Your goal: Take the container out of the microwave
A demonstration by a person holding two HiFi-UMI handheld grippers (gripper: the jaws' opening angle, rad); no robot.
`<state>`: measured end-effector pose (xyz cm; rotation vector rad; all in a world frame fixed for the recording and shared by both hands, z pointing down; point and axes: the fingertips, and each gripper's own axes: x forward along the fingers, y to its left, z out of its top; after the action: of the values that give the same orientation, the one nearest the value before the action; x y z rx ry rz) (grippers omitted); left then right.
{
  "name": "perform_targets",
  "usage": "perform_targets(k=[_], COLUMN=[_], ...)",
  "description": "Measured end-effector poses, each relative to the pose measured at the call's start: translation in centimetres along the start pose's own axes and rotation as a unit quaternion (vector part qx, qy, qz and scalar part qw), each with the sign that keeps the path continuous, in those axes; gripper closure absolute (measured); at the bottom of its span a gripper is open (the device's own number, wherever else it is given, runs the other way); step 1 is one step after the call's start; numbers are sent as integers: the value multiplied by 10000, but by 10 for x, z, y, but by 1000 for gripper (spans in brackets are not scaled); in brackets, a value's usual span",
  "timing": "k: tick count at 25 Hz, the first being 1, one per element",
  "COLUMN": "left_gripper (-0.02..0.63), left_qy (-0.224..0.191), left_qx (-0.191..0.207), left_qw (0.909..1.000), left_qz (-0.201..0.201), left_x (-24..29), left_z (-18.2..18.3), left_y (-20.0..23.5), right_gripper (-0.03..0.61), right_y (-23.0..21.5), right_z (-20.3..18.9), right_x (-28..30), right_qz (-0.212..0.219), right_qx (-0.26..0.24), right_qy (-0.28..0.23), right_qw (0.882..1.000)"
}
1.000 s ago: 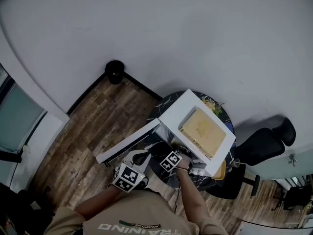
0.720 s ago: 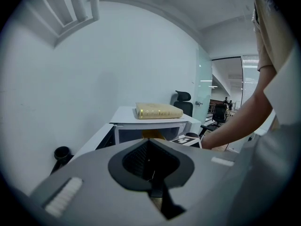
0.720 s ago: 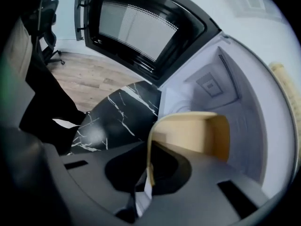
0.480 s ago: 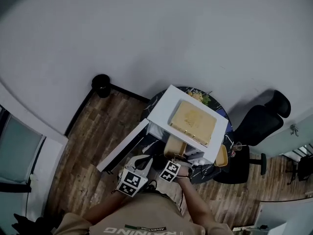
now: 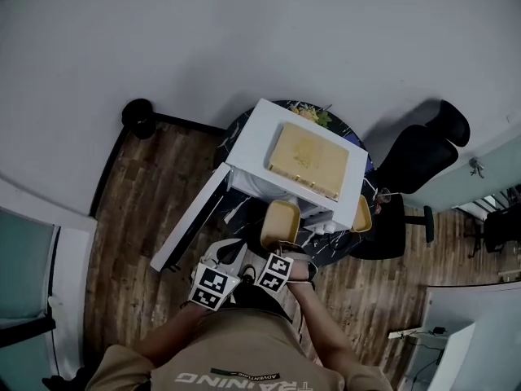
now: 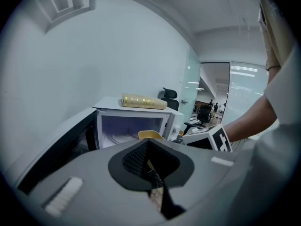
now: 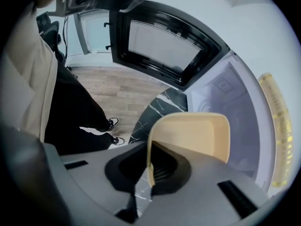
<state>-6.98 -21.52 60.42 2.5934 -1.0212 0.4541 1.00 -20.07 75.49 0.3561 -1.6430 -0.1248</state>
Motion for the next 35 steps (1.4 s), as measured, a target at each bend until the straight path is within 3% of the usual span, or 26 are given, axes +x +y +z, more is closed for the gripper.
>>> perform_targets(k=[9, 16, 20, 25, 30, 35], left_gripper=[607, 607, 607, 607, 607, 607], left_qy=[-345, -345, -305, -106, -89, -317], left_qx=[142, 297, 449, 273, 204, 268], left_qw=[9993, 9972, 9940, 9913, 9913, 9924], left_qz=[19, 601, 954, 1280, 1301, 1161], left_x=[-3, -17, -33, -43, -53, -54], left_z=[26, 32, 30, 6, -9, -1], left_y=[-37, -73, -99, -121, -141, -152], right_gripper=[569, 569, 569, 569, 569, 569], right_y=[18, 44, 75, 113, 147, 146], right_z=[-18, -31, -43, -46, -43, -48], right_x=[-15, -43, -54, -51, -54, -61], right_qz=[-71, -152, -16, 297, 628, 588], right_qx=[-66, -274, -365, -584, -798, -883], right_qy=[-89, -548, -798, -1027, -1118, -920], right_qw=[9999, 9980, 9961, 9925, 9885, 9901])
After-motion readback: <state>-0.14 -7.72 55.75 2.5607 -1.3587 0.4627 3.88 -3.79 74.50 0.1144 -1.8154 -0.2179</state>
